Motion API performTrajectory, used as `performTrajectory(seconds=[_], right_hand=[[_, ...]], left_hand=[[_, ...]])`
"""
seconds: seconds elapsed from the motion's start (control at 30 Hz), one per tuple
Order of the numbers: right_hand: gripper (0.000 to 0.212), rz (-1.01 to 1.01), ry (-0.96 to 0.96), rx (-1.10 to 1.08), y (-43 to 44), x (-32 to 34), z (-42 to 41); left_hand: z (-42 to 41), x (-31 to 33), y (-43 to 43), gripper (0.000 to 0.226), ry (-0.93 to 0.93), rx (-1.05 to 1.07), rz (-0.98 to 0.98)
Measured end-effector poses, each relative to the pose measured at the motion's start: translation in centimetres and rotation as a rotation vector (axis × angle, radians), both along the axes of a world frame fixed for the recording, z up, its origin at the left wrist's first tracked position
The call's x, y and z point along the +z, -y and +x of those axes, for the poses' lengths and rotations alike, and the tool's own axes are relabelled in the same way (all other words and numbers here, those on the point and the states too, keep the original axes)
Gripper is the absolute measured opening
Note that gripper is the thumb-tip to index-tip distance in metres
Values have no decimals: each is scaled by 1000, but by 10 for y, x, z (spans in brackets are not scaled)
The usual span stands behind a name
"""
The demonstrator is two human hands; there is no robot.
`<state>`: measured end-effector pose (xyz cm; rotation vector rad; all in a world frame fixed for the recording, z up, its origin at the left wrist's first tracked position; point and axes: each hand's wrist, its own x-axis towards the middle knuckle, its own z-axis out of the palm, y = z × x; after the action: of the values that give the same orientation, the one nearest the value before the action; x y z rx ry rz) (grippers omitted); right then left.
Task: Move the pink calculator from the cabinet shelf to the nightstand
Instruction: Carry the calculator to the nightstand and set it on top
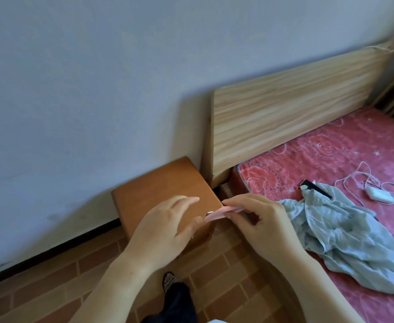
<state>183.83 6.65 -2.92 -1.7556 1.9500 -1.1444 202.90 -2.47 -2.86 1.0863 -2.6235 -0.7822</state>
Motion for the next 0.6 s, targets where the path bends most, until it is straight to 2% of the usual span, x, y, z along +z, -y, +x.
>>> performTrajectory(seconds=[0.23, 0.6], right_hand=[[20, -24, -48, 48, 100, -1, -9], [26, 63, -33, 126, 206, -16, -28]], left_hand=[[-11, -3, 94, 60, -57, 7, 4], [-10, -15, 179, 47, -22, 133, 36]])
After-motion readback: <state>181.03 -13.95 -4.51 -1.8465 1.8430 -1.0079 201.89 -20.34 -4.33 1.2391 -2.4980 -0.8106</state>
